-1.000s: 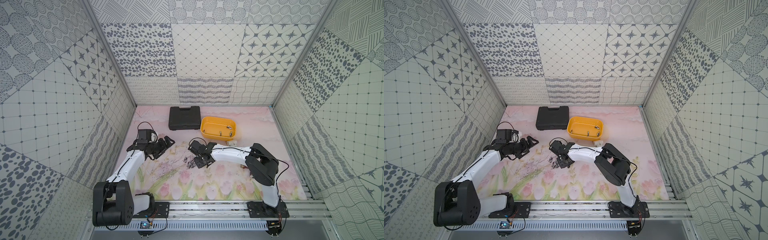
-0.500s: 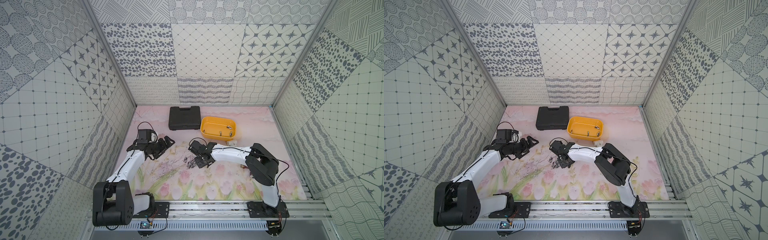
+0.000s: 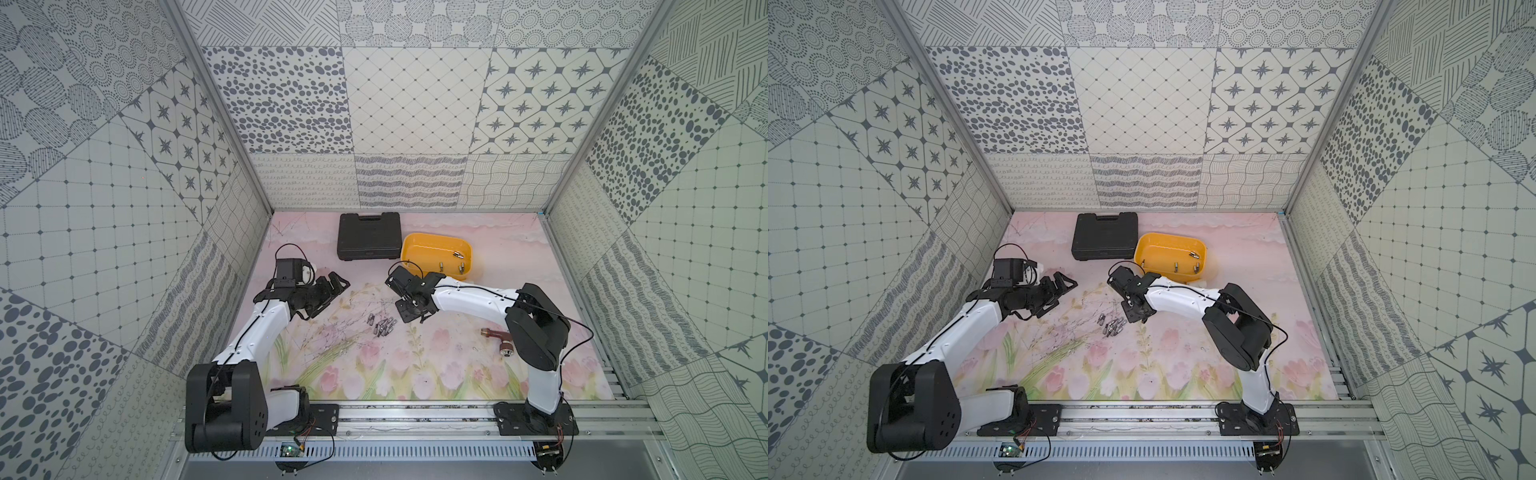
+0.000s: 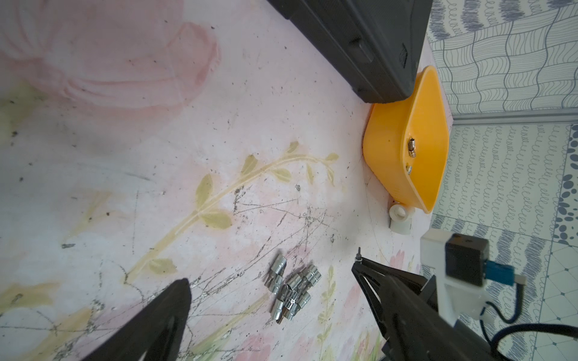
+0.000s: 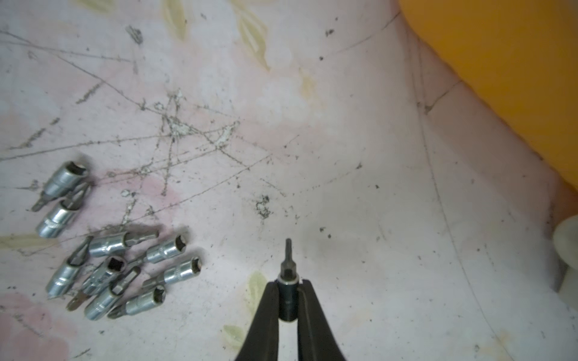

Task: Put the bit on the desktop into the storage box
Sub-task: Pick up the screwdriver bit from the center of the board, then place the screwdriver bit in the storage box.

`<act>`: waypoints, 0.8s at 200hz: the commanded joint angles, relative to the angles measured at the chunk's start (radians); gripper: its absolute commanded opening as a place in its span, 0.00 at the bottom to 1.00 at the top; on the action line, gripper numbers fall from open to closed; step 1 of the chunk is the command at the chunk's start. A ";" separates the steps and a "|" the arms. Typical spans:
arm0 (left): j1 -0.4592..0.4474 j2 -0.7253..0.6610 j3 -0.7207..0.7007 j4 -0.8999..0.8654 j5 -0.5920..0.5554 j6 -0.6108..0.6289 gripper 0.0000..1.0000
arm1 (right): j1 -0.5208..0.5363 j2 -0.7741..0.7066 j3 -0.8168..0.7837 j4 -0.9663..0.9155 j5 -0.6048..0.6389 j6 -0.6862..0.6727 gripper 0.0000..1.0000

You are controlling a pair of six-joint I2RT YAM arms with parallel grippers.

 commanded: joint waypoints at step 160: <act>0.003 0.005 -0.002 0.007 0.033 0.016 0.99 | -0.312 -0.010 0.238 0.005 -0.044 -0.174 0.13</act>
